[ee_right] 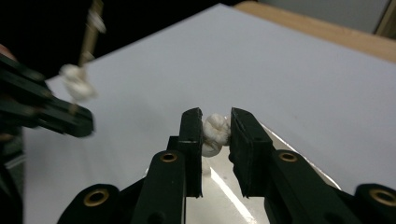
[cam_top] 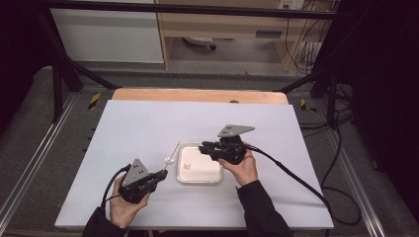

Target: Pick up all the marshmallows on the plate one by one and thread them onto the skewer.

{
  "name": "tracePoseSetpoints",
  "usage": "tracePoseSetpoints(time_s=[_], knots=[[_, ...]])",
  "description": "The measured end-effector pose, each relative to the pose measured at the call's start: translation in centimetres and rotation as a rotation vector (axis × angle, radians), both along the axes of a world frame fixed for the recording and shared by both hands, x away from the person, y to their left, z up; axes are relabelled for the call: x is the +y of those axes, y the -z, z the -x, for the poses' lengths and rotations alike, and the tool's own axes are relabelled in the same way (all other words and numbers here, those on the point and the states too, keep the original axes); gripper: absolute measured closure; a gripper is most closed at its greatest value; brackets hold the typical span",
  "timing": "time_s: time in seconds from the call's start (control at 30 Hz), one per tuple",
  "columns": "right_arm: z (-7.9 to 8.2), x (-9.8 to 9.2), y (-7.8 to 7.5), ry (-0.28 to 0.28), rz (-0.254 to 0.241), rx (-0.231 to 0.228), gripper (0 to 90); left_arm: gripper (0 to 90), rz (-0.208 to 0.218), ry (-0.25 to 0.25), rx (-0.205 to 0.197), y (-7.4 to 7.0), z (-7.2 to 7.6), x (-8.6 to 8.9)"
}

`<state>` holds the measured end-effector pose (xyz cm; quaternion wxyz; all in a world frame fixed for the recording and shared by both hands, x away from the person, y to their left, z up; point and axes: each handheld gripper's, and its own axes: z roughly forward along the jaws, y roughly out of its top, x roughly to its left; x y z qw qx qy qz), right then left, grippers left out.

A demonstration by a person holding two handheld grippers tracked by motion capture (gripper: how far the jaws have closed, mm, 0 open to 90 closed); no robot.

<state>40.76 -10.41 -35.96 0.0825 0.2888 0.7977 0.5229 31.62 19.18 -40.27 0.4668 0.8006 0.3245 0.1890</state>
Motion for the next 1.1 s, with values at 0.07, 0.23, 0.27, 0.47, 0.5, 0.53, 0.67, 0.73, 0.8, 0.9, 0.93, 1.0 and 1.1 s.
tracePoseSetpoints(time_s=[0.07,0.23,0.27,0.47,0.5,0.53,0.67,0.73,0.8,0.9,0.93,1.0,1.1], knots=[[0.8,-0.9,-1.4,-0.015,-0.067,-0.013,74.8,88.8,0.0,0.013,-0.001,0.0,0.1,-0.5],[2.0,-2.0,-3.5,-0.067,-0.204,0.005,75.6,88.8,-0.013,0.05,-0.01,0.0,0.5,-1.3],[2.1,-2.0,-3.6,-0.072,-0.216,0.006,75.7,88.8,-0.013,0.057,-0.012,0.0,0.5,-1.4],[2.0,-1.8,-3.5,-0.096,-0.26,0.033,75.9,88.8,-0.021,0.076,-0.017,0.0,0.8,-1.9],[1.9,-1.6,-3.4,-0.098,-0.262,0.034,75.9,88.8,-0.026,0.079,-0.019,0.0,0.8,-2.0],[1.9,-1.5,-3.4,-0.1,-0.259,0.036,76.0,88.8,-0.023,0.083,-0.019,0.0,0.9,-2.1],[1.8,-1.0,-3.1,-0.11,-0.264,0.047,76.0,88.8,-0.029,0.089,-0.032,-0.1,1.0,-2.3],[1.7,-0.8,-3.0,-0.115,-0.269,0.053,76.0,88.8,-0.032,0.095,-0.03,-0.1,1.1,-2.3],[1.7,-0.8,-3.0,-0.12,-0.275,0.057,76.0,88.8,-0.033,0.097,-0.029,0.0,1.1,-2.3],[1.8,-0.7,-2.9,-0.121,-0.264,0.063,76.1,88.8,-0.032,0.098,-0.031,-0.1,1.1,-2.3],[1.8,-0.7,-2.8,-0.123,-0.261,0.065,76.2,88.8,-0.033,0.096,-0.031,-0.1,1.1,-2.3],[1.8,-0.6,-2.7,-0.124,-0.258,0.066,76.3,88.8,-0.034,0.095,-0.034,-0.1,1.1,-2.3],[1.8,-0.5,-2.6,-0.128,-0.259,0.07,76.7,88.8,-0.04,0.097,-0.029,0.0,1.1,-2.3]])
